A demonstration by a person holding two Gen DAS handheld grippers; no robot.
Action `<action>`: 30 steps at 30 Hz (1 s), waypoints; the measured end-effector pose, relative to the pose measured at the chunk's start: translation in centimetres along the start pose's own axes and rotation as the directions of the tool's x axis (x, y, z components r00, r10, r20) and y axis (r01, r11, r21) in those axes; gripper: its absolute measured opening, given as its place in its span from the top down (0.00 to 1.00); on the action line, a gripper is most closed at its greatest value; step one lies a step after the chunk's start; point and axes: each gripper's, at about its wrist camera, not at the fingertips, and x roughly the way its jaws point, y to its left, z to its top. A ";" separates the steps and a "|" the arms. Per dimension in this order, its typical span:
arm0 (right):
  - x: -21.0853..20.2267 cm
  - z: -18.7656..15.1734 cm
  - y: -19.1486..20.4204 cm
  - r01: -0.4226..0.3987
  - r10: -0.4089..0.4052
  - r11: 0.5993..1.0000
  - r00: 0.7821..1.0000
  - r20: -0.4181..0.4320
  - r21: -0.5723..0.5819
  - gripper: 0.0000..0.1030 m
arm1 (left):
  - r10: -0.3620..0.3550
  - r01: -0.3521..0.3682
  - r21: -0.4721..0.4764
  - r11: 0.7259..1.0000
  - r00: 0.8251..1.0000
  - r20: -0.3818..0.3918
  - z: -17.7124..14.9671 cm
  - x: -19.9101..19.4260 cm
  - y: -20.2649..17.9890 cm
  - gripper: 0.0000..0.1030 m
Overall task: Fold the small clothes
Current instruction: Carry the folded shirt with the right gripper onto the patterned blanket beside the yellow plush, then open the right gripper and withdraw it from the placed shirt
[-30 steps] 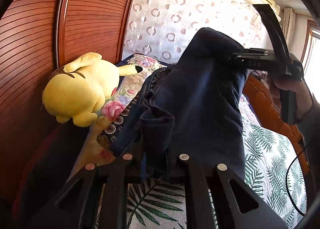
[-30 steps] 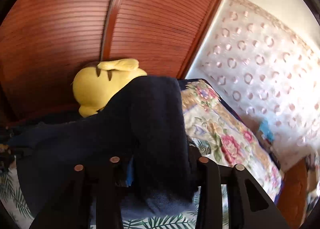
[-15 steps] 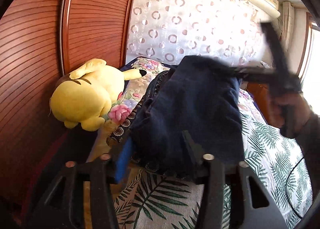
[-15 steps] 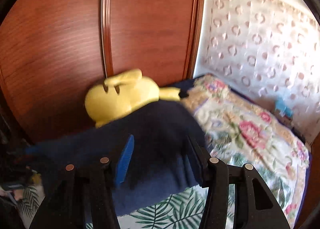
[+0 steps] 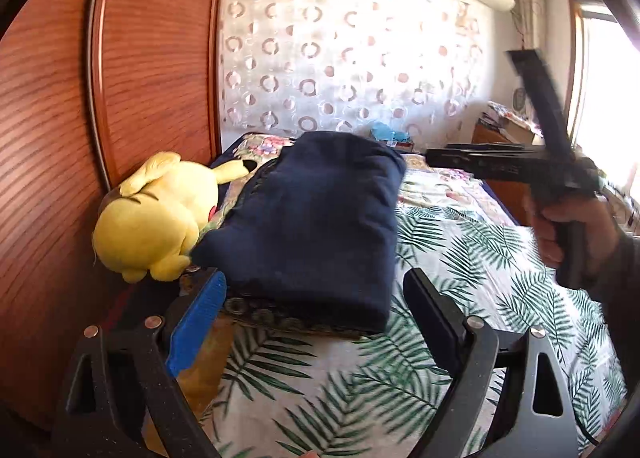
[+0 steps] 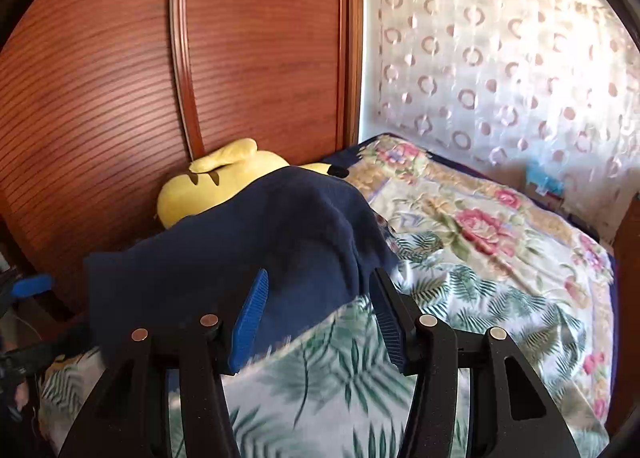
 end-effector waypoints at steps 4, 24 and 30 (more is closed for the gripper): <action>-5.7 -2.6 1.5 0.051 -0.051 0.999 0.998 0.024 -0.004 0.47 | -0.040 0.039 0.048 0.998 0.999 0.013 -0.1 -1.1 -2.8 0.12; -25.8 -16.6 8.9 0.306 -0.362 0.904 0.919 0.155 0.299 0.18 | -0.161 0.147 0.151 0.978 0.983 0.085 0.2 -7.3 -13.5 0.12; -27.1 -17.3 11.7 0.338 -0.412 0.880 0.893 0.183 0.335 0.18 | -0.174 0.158 0.158 0.975 0.981 0.090 0.0 -8.1 -14.7 0.12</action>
